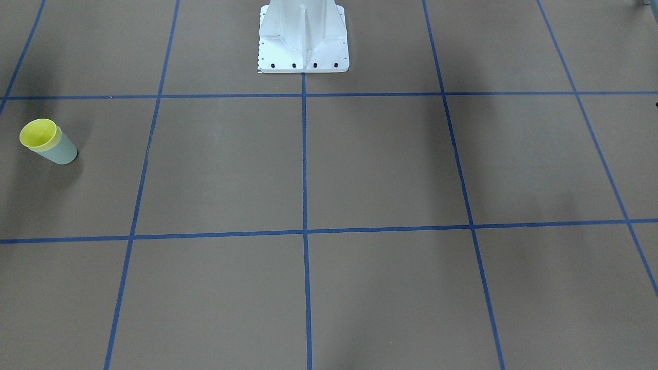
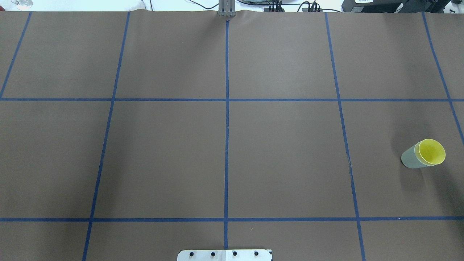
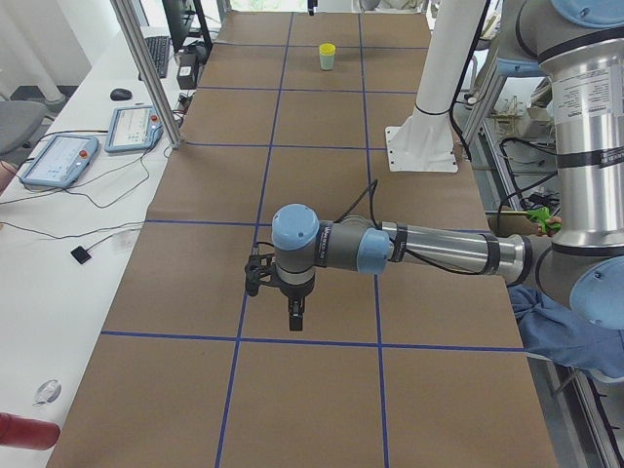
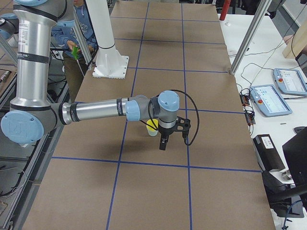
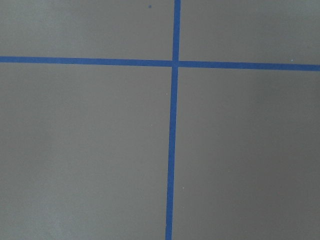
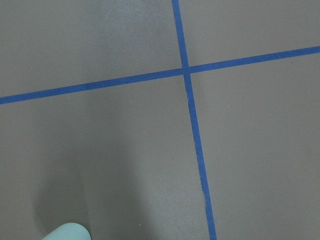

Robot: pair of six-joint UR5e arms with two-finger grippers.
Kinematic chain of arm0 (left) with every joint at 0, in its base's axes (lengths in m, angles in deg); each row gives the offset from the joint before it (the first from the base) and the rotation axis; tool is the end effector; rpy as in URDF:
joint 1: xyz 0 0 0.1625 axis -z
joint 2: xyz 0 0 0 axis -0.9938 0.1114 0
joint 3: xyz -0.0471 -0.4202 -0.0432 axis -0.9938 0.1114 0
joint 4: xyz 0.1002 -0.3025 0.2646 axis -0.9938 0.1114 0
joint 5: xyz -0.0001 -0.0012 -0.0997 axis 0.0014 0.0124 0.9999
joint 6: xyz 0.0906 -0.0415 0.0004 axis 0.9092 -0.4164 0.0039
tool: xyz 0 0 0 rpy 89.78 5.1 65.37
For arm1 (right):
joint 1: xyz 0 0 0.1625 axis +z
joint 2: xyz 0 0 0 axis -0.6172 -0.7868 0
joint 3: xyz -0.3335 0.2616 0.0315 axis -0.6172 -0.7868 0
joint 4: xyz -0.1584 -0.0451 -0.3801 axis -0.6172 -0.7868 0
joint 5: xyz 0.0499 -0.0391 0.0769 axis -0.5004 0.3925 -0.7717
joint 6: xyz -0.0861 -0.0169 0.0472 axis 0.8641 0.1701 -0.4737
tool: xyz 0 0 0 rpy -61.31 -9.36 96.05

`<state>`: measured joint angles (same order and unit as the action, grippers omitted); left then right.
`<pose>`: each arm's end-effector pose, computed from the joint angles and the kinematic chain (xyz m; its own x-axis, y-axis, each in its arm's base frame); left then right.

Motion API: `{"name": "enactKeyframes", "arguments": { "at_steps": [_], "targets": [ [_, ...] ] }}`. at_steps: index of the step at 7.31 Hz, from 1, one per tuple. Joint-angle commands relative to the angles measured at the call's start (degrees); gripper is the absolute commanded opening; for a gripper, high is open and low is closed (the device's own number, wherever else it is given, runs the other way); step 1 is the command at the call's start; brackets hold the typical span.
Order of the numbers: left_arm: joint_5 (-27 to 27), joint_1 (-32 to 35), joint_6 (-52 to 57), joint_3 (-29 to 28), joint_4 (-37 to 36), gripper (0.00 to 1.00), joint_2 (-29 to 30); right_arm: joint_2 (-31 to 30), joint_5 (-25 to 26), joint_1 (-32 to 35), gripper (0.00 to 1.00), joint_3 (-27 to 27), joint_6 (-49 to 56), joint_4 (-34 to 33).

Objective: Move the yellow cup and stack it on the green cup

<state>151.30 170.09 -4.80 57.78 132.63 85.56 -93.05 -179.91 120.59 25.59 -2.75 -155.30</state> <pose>-0.0393 -0.4251 0.6020 0.7245 -0.0363 -0.6883 0.0560 0.9984 0.0062 0.0083 -0.4479 0.5880 0.7262 0.1762 0.6645 -0.1385 0.9843 -0.1096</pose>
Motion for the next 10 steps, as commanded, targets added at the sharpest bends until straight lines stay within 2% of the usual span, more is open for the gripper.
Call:
{"name": "enactKeyframes", "arguments": {
  "at_steps": [1,5,6,10],
  "targets": [
    [-0.02,-0.35,-0.97,-0.14,0.22,1.0,0.26,-0.09,0.01,-0.04,1.0,-0.78,-0.1,0.15],
    [-0.36,-0.62,-1.06,2.49,0.14,1.0,-0.09,0.43,-0.08,-0.04,1.0,-1.75,-0.28,0.42],
    [-0.63,-0.62,-1.06,1.8,0.22,1.0,-1.4,0.43,0.01,-0.04,1.0,-1.92,-0.36,0.42],
    [-0.55,-0.62,-1.59,1.0,0.22,1.0,-0.09,0.44,-0.25,-0.04,1.0,-1.31,-0.63,0.42]
  ]
}}
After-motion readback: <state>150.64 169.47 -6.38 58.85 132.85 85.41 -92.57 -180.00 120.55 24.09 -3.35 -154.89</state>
